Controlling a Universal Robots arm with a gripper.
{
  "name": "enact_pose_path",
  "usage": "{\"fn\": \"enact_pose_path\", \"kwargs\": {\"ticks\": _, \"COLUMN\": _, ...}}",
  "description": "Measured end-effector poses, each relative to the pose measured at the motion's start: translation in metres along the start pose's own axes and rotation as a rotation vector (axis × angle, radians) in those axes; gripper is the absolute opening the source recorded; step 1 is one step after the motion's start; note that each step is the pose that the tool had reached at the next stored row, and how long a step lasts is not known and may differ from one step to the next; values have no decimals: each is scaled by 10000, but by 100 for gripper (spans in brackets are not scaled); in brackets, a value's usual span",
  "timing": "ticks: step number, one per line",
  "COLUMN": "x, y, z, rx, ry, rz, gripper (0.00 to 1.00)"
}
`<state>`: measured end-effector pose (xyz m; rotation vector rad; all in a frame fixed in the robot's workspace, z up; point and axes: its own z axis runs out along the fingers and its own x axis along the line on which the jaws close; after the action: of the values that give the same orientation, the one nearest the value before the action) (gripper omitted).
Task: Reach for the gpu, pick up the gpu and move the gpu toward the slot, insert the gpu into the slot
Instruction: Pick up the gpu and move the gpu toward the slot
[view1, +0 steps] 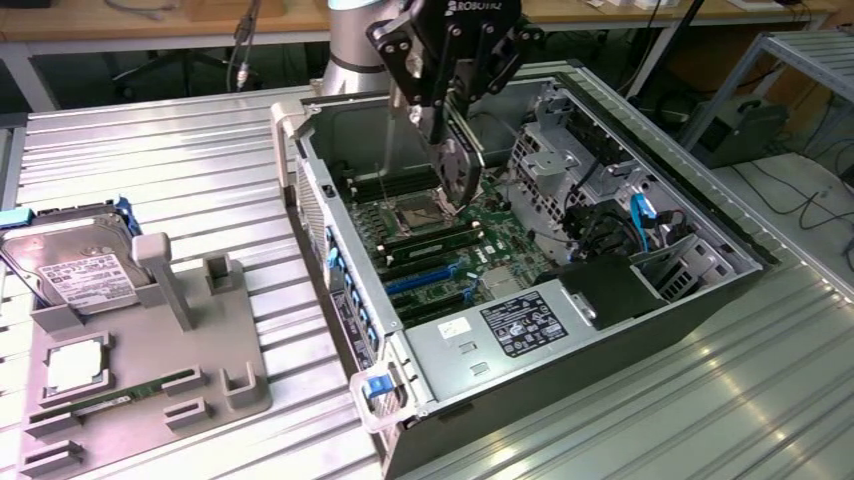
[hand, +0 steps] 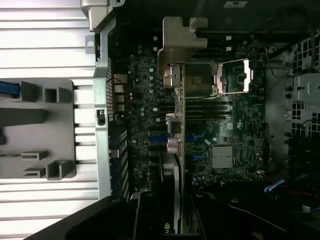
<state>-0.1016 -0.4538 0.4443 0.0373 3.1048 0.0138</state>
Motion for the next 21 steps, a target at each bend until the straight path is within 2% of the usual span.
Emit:
{"fn": "enact_pose_path", "kwargs": {"ticks": 2, "x": -88, "y": 2, "z": 7, "rx": -1, "ry": -9, "rz": -1, "gripper": 27}}
{"fn": "enact_pose_path", "kwargs": {"ticks": 4, "x": -225, "y": 5, "z": 17, "rx": -1, "ry": -22, "rz": -1, "gripper": 27}}
{"fn": "enact_pose_path", "kwargs": {"ticks": 15, "x": -698, "y": 17, "z": 42, "rx": -2, "ry": -42, "rz": -1, "gripper": 27}}
{"fn": "enact_pose_path", "kwargs": {"ticks": 21, "x": -714, "y": 32, "z": 43, "rx": 0, "ry": -41, "rz": 1, "gripper": 27}}
